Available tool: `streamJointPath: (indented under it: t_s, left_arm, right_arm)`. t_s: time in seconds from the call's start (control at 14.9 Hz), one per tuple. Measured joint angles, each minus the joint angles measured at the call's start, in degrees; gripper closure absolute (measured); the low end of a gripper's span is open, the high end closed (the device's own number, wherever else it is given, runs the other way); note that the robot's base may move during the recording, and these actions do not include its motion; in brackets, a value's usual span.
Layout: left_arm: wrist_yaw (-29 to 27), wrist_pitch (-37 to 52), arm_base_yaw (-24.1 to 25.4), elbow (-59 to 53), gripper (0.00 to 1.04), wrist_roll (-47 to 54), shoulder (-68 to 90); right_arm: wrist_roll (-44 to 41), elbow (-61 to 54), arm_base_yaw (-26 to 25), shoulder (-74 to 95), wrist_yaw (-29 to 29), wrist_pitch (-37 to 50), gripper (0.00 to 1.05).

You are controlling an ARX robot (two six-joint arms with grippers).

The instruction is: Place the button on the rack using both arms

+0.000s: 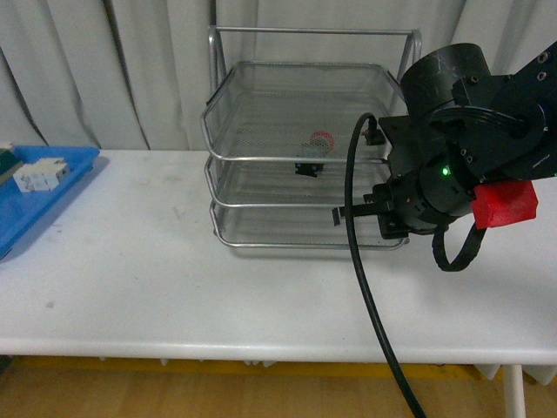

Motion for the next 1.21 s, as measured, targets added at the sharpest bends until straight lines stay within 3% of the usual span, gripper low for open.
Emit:
streamJointPath:
  t_s: [0.34,0.54,0.67,0.8,0.94,1.07,1.21]
  left_arm:
    - [0.0,0.0,0.0,0.0,0.07,0.0,0.0]
    - [0.0,0.0,0.0,0.0,0.07,0.0,0.0]
    - [0.0,0.0,0.0,0.0,0.07,0.0,0.0]
    - [0.0,0.0,0.0,0.0,0.07,0.0,0.0]
    - [0.0,0.0,0.0,0.0,0.07,0.0,0.0]
    - [0.0,0.0,0.0,0.0,0.07,0.0,0.0]
    - [0.0,0.0,0.0,0.0,0.07,0.0,0.0]
  right_arm:
    - [2.9,-10.8,1.8,-10.4,-4.8,3.0,1.03]
    - [8.4,-24.9,1.9,-23.2,-10.4,9.7,1.03]
    - [9.9,-35.1,0.0,-34.9,-11.7,14.7,1.03]
    - [9.3,-43.6,-3.5,-49.1,-14.5,13.5,1.03]
    - [2.7,-53.9,-7.2,-62.0,-3.6,30.5,1.03]
    - [-2.4,-59.0,-16.7,-78.8,-5.4,23.3,1.03]
    - [-3.5,-61.5,-16.8,-90.2,-6.7,17.2,1.03]
